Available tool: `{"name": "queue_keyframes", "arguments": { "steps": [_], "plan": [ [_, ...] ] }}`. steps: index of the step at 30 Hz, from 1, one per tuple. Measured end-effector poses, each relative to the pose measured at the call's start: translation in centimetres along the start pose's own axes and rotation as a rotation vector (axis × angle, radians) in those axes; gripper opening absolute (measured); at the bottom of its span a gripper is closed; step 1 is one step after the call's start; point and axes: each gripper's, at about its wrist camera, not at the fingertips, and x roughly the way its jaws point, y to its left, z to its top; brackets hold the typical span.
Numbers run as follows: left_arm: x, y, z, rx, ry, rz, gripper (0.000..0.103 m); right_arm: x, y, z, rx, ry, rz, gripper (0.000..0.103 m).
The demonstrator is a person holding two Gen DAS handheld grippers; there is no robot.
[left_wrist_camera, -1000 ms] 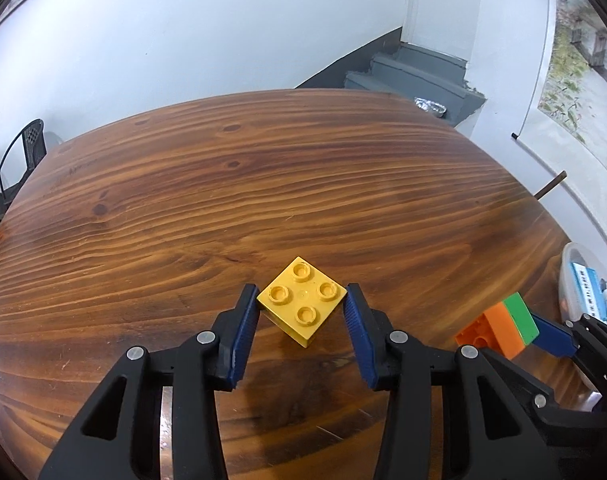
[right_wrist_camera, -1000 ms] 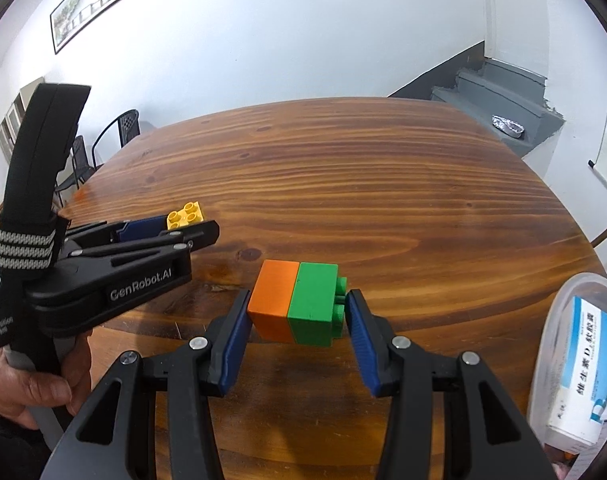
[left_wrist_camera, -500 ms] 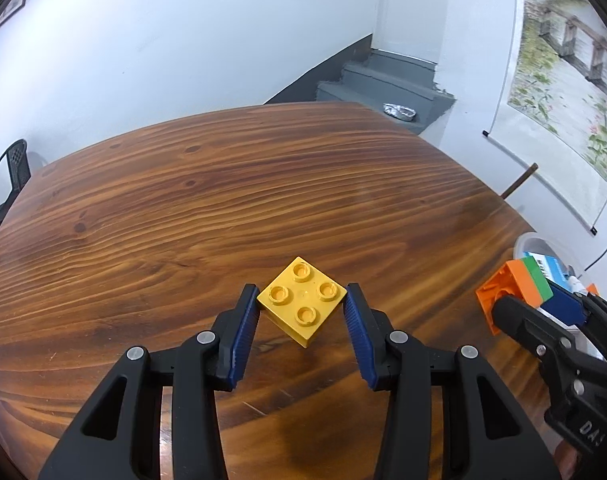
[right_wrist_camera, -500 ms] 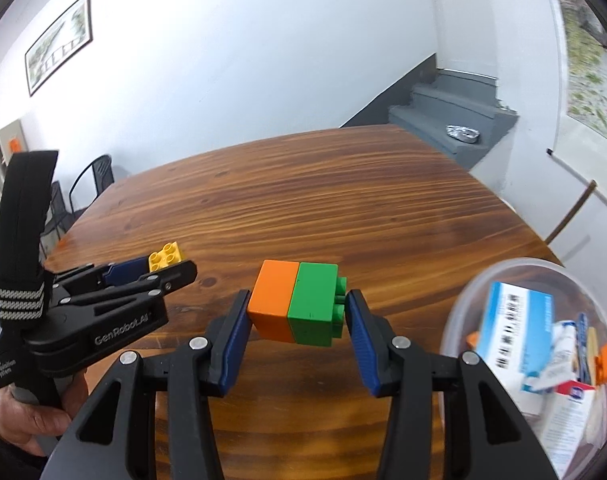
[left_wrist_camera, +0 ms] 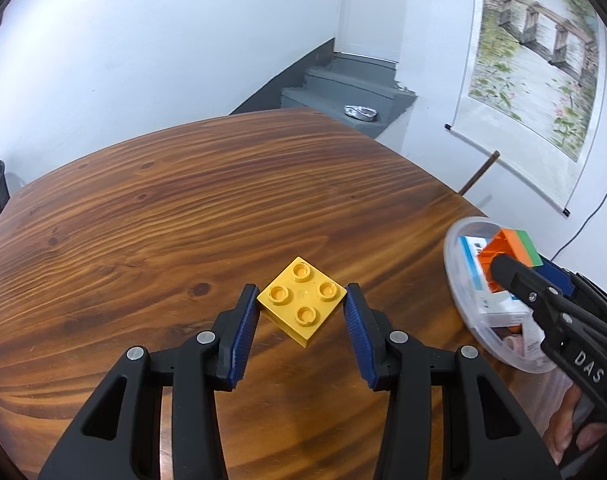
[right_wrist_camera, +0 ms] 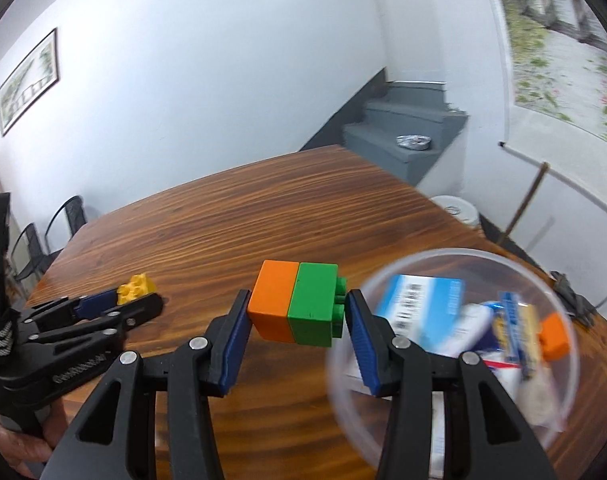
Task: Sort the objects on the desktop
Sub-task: 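Lift both bricks and carry them over the clear bowl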
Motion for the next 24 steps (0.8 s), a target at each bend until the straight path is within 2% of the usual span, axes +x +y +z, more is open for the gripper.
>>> {"name": "queue_keyframes", "arguments": {
  "steps": [9, 14, 22, 24],
  "plan": [
    [0.6, -3.7, -0.3, 0.025, 0.027, -0.047, 0.047, -2.1, -7.3, -1.3, 0.105, -0.018, -0.15, 0.051],
    [0.7, -5.8, -0.1, 0.052, 0.028, -0.07, 0.047, -2.4, -10.8, -1.4, 0.148, -0.018, -0.197, 0.051],
    [0.9, -8.6, 0.3, 0.096, 0.03, -0.098, 0.047, -1.1, -13.2, -2.1, 0.161, 0.038, -0.195, 0.051],
    [1.1, -9.0, 0.4, 0.1, 0.033, -0.106, 0.047, -0.7, -13.6, -2.4, 0.17, 0.058, -0.173, 0.051]
  ]
}}
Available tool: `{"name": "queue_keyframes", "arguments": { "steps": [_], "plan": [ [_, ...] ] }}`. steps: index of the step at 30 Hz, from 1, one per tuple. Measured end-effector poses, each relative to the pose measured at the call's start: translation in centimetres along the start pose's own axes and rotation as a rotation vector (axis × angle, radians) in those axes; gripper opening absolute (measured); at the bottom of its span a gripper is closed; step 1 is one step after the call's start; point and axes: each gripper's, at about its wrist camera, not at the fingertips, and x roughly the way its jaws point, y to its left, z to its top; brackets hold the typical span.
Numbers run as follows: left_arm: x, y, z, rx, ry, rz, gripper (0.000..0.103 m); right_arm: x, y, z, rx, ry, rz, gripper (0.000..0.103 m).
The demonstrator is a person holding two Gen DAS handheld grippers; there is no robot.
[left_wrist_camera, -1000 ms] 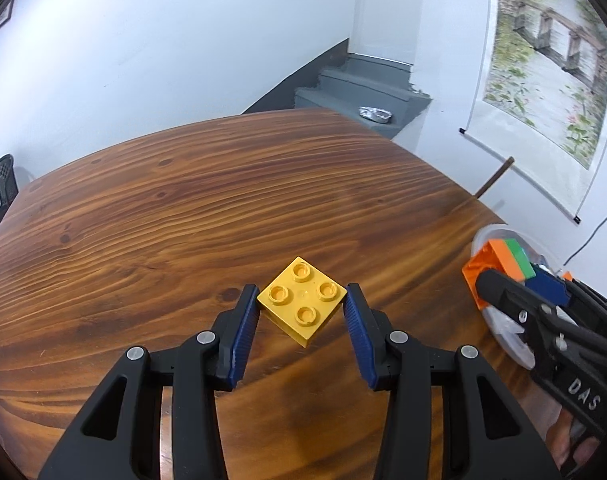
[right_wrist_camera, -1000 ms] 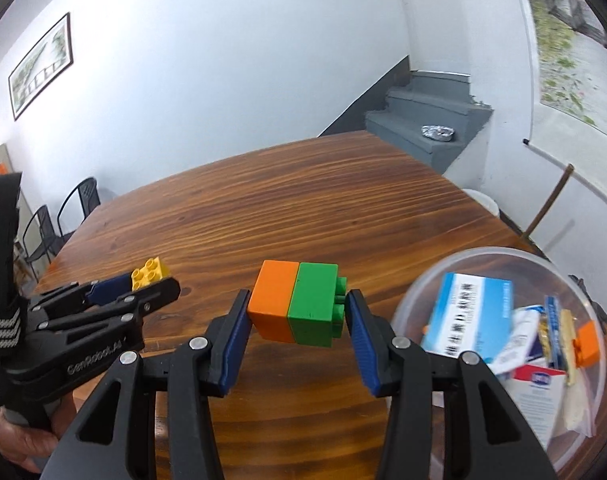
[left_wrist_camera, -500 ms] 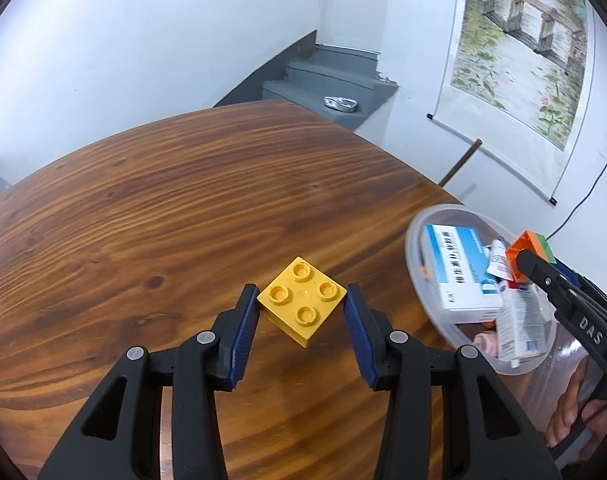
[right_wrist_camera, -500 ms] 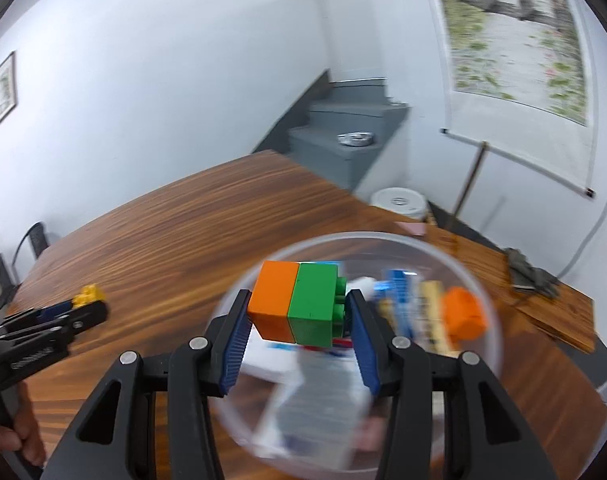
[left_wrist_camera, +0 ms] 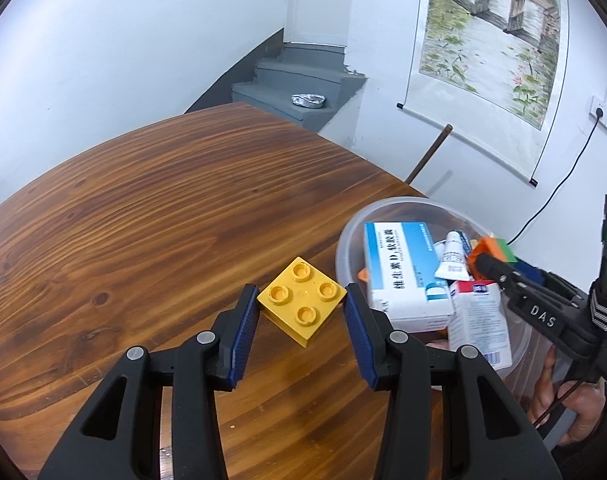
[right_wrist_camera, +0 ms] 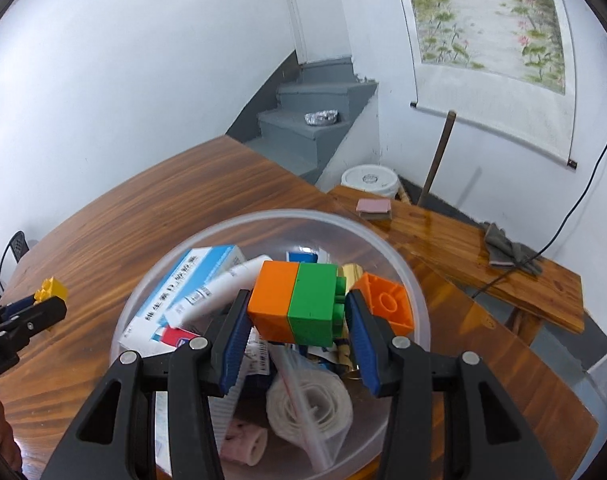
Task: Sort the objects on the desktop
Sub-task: 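Lift both bricks and carry them over the clear bowl, then lower the orange-green stack into the bowl and open the right tool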
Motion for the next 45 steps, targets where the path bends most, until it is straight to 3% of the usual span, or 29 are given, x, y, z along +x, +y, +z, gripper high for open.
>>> {"name": "queue_keyframes", "arguments": {
  "steps": [24, 45],
  "plan": [
    [2.2, -3.6, 0.9, 0.028, 0.024, -0.067, 0.047, -1.8, -0.9, -0.3, 0.036, -0.071, 0.079, 0.051],
    [2.2, -5.3, 0.9, 0.052, 0.039, -0.132, 0.047, -2.6, -1.5, -0.1, 0.068, -0.125, 0.036, 0.052]
  ]
}}
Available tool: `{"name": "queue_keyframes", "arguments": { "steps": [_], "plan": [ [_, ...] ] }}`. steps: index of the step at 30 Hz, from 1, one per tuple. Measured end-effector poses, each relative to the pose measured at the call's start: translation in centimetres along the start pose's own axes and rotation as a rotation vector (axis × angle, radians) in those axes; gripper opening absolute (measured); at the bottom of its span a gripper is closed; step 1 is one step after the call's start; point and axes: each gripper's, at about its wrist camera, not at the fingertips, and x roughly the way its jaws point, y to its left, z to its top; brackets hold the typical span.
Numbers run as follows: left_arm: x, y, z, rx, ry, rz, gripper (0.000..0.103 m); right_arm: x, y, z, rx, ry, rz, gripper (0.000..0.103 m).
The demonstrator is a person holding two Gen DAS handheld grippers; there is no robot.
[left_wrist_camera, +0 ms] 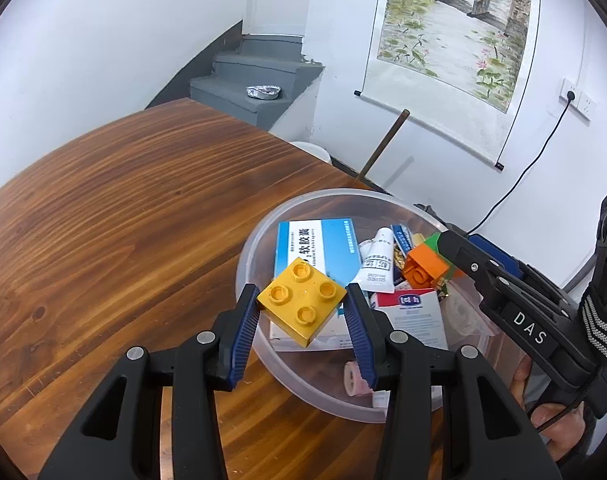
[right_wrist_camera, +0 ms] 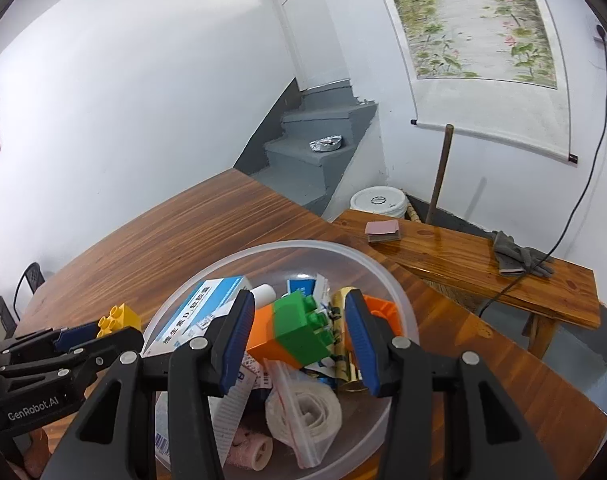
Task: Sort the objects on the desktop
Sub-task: 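Lower the orange-green stack into the bowl and open the right tool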
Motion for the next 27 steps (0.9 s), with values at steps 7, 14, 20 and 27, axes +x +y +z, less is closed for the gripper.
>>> {"name": "queue_keyframes", "arguments": {
  "steps": [7, 14, 20, 27],
  "plan": [
    [0.5, -0.5, 0.5, -0.007, 0.009, -0.031, 0.047, -0.3, -0.4, 0.2, 0.023, -0.017, -0.009, 0.052],
    [1.3, -2.0, 1.0, 0.02, 0.016, -0.054, 0.047, -0.6, -1.5, 0.3, 0.072, -0.034, -0.036, 0.052],
    [2.0, -3.3, 1.3, 0.043, 0.024, -0.077, 0.047, -0.7, -2.1, 0.5, 0.099, -0.035, -0.052, 0.052],
    [2.6, -5.0, 1.6, 0.082, 0.028, -0.114, 0.047, -0.7, -3.1, 0.6, 0.141, -0.038, -0.058, 0.052]
  ]
}}
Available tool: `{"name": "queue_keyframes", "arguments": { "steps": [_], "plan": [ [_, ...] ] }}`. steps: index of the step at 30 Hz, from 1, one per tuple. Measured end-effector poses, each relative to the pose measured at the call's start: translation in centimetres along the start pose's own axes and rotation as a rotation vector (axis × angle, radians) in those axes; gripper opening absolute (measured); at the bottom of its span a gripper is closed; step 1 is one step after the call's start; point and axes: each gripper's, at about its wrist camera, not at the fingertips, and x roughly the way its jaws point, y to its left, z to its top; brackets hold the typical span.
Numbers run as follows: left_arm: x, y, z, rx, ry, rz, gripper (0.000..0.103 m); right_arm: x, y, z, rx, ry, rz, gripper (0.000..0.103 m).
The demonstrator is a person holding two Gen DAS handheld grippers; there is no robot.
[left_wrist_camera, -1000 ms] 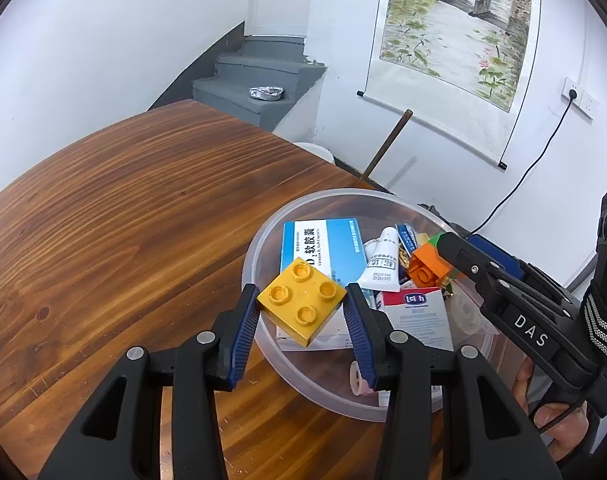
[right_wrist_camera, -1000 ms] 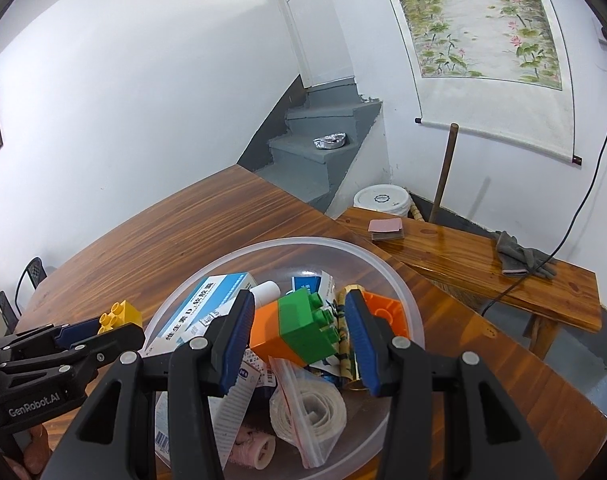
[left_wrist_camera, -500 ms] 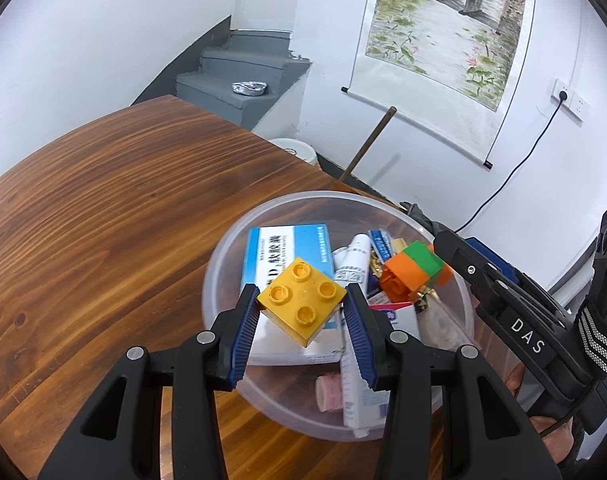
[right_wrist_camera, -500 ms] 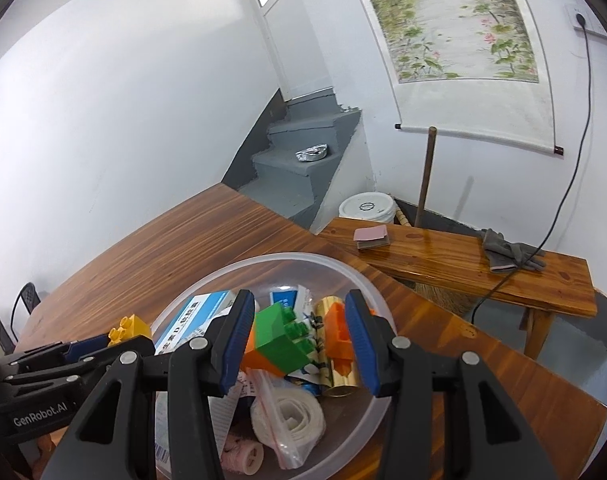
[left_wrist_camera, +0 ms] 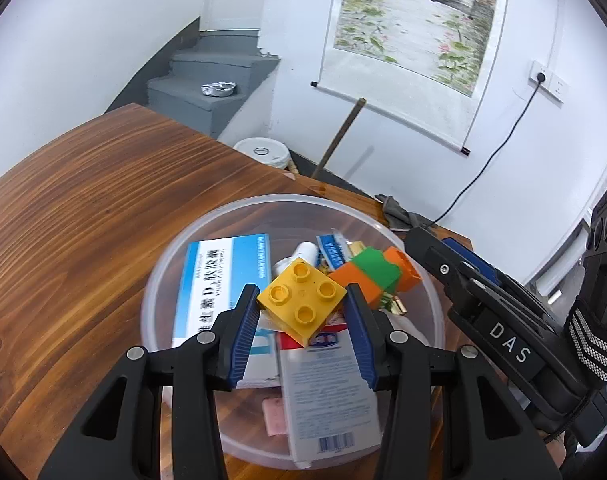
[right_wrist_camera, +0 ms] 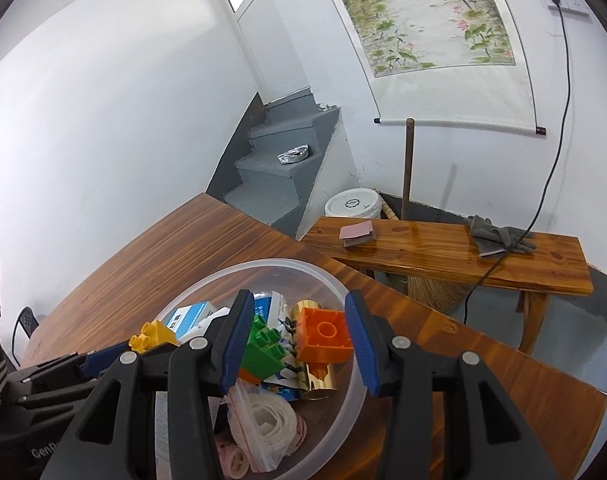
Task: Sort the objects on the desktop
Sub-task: 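Lower the orange-green stack into the bowl and open the right tool, then lower the yellow brick into the bowl and open the left tool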
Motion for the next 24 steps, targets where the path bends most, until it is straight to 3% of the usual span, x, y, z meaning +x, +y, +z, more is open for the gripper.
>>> {"name": "queue_keyframes", "arguments": {
  "steps": [24],
  "plan": [
    [2.5, 1.5, 0.3, -0.033, 0.009, 0.002, 0.047, -0.4, 0.0, -0.1, 0.0, -0.008, -0.029, 0.052]
  ]
}}
